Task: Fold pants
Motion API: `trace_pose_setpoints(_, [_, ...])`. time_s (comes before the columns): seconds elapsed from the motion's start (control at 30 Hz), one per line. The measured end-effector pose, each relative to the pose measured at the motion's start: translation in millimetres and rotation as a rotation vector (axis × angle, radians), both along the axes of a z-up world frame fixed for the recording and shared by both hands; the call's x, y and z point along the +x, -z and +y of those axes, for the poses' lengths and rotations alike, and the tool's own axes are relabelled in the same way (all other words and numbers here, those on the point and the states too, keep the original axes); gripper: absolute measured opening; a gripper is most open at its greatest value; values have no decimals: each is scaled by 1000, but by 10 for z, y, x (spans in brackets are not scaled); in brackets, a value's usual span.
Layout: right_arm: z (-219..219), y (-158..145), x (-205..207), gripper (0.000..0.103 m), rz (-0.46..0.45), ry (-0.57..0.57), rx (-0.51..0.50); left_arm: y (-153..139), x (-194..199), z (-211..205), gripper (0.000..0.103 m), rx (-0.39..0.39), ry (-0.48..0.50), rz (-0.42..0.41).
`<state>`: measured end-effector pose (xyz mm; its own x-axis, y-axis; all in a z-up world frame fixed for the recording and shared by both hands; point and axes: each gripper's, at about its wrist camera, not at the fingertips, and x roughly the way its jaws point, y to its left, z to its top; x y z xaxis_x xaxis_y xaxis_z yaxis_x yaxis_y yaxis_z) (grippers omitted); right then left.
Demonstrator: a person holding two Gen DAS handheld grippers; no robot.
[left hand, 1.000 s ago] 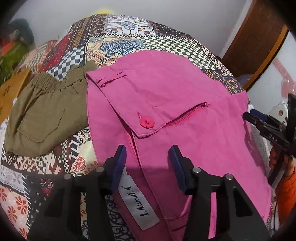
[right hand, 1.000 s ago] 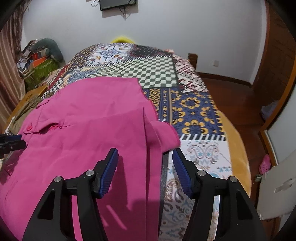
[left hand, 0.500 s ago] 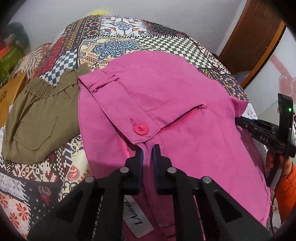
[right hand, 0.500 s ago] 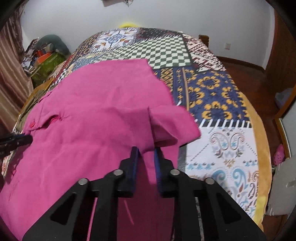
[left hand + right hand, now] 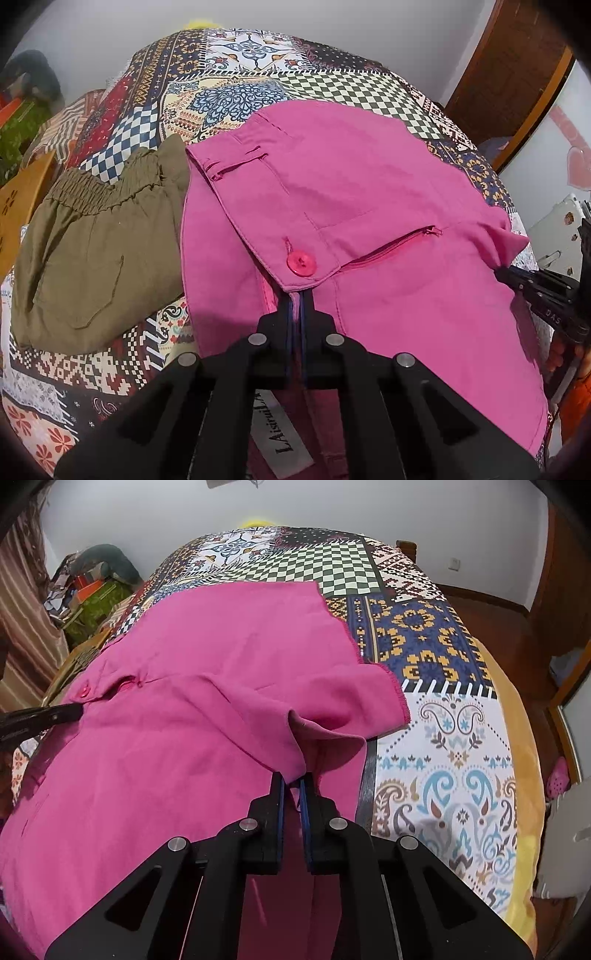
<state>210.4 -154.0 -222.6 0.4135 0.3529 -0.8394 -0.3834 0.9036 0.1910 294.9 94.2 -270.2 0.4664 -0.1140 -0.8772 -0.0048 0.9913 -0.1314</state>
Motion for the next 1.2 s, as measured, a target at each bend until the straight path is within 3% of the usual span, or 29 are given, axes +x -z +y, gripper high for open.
trace_pose_setpoints(0.23, [-120,-196,-7,14,-17,32,-19,-247,-125,160,8,-21,-31,-36])
trace_pose_setpoints(0.3, [-179,-277,-1,24,-33,44,-9,-318,-121,225,11,-29,-45,-51])
trace_pose_setpoints(0.37, [-233,-378,23,44,-67,64,6,-379,-87,287,14,-24,-63,-65])
trace_pose_setpoints(0.6, [-199,-535,303,44,-132,86,17,-423,206,395,23,-14,-86,-72])
trace_pose_setpoints(0.73, [-117,-468,524,44,-130,84,5,-341,362,337,34,0,-61,-57])
trace_pose_setpoints(0.97, [-44,-224,790,44,-90,76,-26,-84,486,324,34,5,-51,-9])
trace_pose_setpoints(1.2, [-4,-5,856,44,-54,55,-27,5,548,343,38,-18,-47,-16])
